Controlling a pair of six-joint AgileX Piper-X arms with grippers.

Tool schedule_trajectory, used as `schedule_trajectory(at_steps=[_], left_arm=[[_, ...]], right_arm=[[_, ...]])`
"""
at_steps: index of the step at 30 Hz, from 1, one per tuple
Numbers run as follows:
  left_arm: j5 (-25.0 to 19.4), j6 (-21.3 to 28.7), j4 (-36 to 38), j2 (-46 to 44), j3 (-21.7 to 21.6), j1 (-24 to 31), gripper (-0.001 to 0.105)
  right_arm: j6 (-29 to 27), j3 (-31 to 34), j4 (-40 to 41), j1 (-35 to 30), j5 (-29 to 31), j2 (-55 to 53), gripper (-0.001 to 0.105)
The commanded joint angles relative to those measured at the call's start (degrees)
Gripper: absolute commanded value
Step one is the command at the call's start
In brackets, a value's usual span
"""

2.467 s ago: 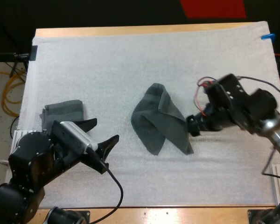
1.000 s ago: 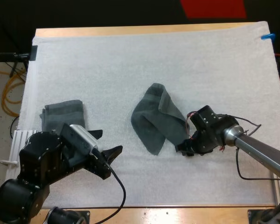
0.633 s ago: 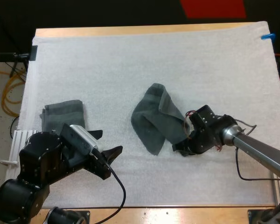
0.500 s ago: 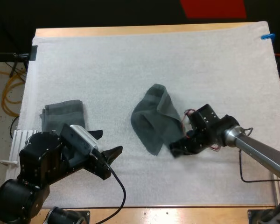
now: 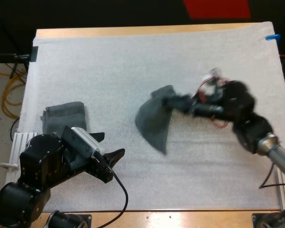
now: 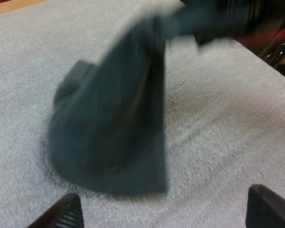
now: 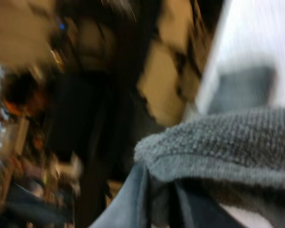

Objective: Pick towel from pile fold and stack

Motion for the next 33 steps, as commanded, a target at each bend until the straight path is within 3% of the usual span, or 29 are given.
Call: schedule_trajectory(at_steps=[1,11,13,17,19,21,24,29,33], left_arm=[[0.43,-0.19,-0.01,0.21,-0.05,-0.01,0.068],[0.61,-0.09,-0.01,0.21,-0.05,-0.01,0.068],[0.61,-0.09,-0.15,0.21,-0.05,-0.01,0.068],[0.61,-0.09,-0.53,0.21,-0.05,-0.01,0.068],[0.61,-0.09,-0.53,0.21,-0.05,-0.01,0.068],[0.61,-0.09,-0.53,0.21,-0.05,-0.01,0.068],[0.61,-0.09,-0.73,0.21,-0.05,-0.01,0.068],[0.61,-0.09,-1.84,0.21,-0.05,-0.01,0.068],[0.61,-0.09,-1.76,0.21,-0.05,-0.01,0.068]], right_arm=[[0.73,-0.22,-3.91,-1.79,0.8,-1.49,0.0],[0.5,-0.63,-2.06,-18.34,1.13,-7.97,0.0],[-1.02,-1.76,2.21,-20.29,1.03,-8.66,0.0],[-10.74,-6.86,16.64,-22.02,2.34,-9.2,0.0],[-17.37,-9.1,24.74,-21.49,5.27,-9.2,0.0],[-25.63,-11.38,34.48,-19.75,13.3,-9.2,0.0],[-32.97,-12.0,43.66,-15.22,21.07,-9.07,0.0],[-35.18,-10.39,47.47,-4.6,24.59,-5.76,0.0],[-31.57,-10.24,43.75,6.64,26.63,0.39,0.0]])
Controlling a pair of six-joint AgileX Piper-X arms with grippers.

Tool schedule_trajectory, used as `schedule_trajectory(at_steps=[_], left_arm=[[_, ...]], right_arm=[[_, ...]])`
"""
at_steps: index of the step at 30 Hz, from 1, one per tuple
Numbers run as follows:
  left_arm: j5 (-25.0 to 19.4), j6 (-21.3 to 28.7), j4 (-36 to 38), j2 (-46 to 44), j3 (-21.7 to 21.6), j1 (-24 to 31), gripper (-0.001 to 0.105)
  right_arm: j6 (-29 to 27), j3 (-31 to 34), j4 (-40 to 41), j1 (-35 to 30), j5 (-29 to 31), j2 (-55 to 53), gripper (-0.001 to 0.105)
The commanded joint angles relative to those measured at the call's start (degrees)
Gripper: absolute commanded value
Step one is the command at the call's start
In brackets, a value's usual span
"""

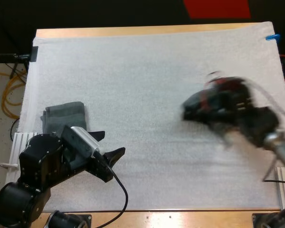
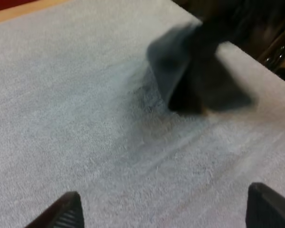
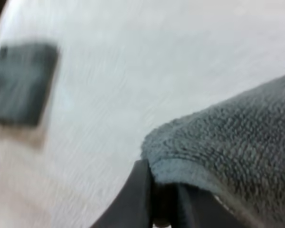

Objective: Pick towel from pile fold and stack

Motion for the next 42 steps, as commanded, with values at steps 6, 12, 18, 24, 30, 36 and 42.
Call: schedule_trajectory(at_steps=[6,12,18,24,30,36,42], left_arm=[[1.72,-0.09,-0.65,0.21,-0.05,-0.01,0.068],[1.73,-0.09,-0.65,0.21,-0.05,-0.01,0.068],[1.73,-0.09,-0.65,0.21,-0.05,-0.01,0.068],[1.73,-0.09,-0.96,0.21,-0.05,-0.01,0.068],[1.73,-0.09,-0.84,0.21,-0.05,-0.01,0.068],[1.73,0.28,-0.72,0.21,-0.05,-0.01,0.068],[1.73,1.92,-0.72,0.21,-0.05,-0.01,0.068]], right_arm=[[7.59,-0.4,-11.66,11.82,0.22,10.05,0.0],[11.75,-5.05,-14.6,14.62,-0.34,16.92,0.0],[10.98,-11.97,-14.6,14.62,-1.48,20.73,0.004],[8.02,-17.58,-14.7,14.62,-4.3,24.41,0.067],[-1.9,-21.0,-5.48,14.48,-0.56,24.66,0.079],[-12.14,-22.32,9.23,11.04,13.93,22.73,0.079],[-12.31,-22.32,16.07,0.17,14.06,22.57,0.079]])
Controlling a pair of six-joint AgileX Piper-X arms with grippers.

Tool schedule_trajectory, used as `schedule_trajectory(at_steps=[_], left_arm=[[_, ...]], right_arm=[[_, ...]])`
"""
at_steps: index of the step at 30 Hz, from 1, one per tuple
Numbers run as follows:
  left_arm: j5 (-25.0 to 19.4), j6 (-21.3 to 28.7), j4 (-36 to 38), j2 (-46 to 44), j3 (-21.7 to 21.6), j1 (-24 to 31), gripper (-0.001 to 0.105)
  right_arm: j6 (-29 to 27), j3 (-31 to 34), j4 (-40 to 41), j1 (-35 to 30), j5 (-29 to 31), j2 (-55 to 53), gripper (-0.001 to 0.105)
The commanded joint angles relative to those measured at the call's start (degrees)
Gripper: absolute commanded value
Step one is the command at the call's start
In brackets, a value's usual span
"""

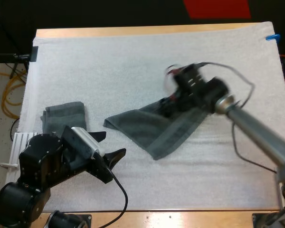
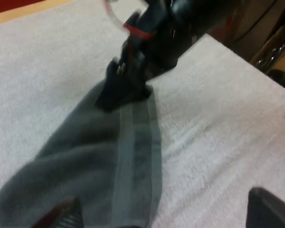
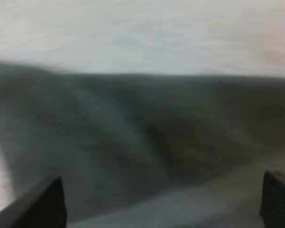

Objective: Pick towel from pile fold and stack

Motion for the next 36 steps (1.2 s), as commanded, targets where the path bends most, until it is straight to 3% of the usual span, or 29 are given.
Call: schedule_trajectory(at_steps=[1,9,26,31,36], left_arm=[[0.45,0.9,-0.72,0.21,-0.05,-0.01,0.068],[0.45,1.57,-0.72,0.53,-0.05,-0.01,0.068],[0.45,1.16,-0.62,1.23,-0.05,-0.01,0.068],[0.45,0.37,-0.62,1.23,-0.05,-0.01,0.068],[0.45,0.38,-0.62,1.23,-0.05,-0.01,0.068]], right_arm=[[-0.68,-0.56,1.2,-2.02,0.43,-0.69,0.079],[-1.16,-0.46,2.63,-14.5,-0.6,1.82,0.079],[-3.38,-0.37,3.82,-17.22,-8.31,14.95,0.079],[-3.27,-0.37,3.89,-17.22,-9.64,16.43,0.061],[-3.27,-0.37,3.64,-17.22,-9.43,16.47,0.033]])
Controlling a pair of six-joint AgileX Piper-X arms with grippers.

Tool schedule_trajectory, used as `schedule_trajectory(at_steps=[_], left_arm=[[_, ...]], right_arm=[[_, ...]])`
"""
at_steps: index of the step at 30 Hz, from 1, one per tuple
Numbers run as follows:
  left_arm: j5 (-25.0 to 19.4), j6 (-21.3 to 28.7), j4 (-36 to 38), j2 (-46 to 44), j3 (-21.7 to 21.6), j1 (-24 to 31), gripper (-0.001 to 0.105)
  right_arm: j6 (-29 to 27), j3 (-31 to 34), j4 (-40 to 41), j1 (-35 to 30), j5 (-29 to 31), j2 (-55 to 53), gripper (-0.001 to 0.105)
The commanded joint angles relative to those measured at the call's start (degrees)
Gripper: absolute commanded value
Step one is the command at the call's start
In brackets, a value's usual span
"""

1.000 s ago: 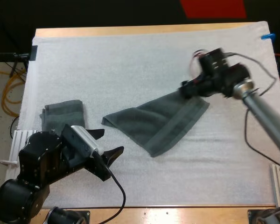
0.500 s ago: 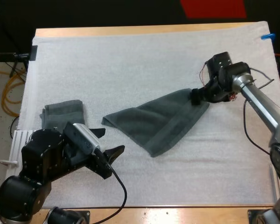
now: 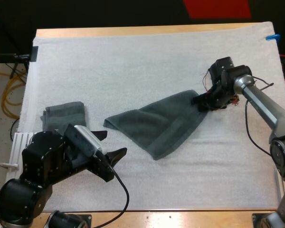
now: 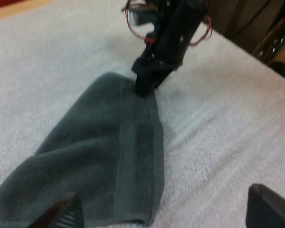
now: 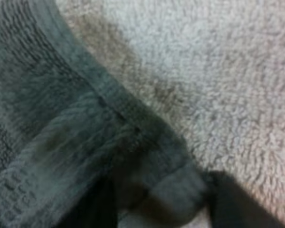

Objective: Pick towel from pile fold and stack

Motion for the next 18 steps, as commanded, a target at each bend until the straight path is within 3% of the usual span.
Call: schedule_trajectory(at_steps=[1,3,5,11,16,18], left_arm=[[0.45,-0.38,-0.62,-0.04,-0.05,-0.01,0.068],[0.45,-0.38,-0.62,-0.04,-0.05,-0.01,0.068],[0.48,-0.33,-0.62,-0.04,-0.05,-0.01,0.068],[5.93,3.28,-0.62,2.08,-0.05,-2.07,0.068],[5.52,4.54,-0.86,6.66,-0.05,-10.09,0.068],[1.98,4.66,-1.68,9.95,-0.05,-14.77,0.068]], right_arm=[[-0.47,-0.06,-0.07,-0.08,-0.77,0.66,0.024],[-0.47,-0.06,0.26,-0.08,-0.05,0.64,0.006],[-0.69,-0.06,1.21,-0.08,0.11,0.07,0.0],[-3.14,-0.02,6.07,-0.08,2.75,-4.14,0.0],[-3.46,3.85,8.27,-0.08,5.32,-9.87,0.0],[-3.32,7.44,8.04,-0.08,5.31,-12.76,0.0]])
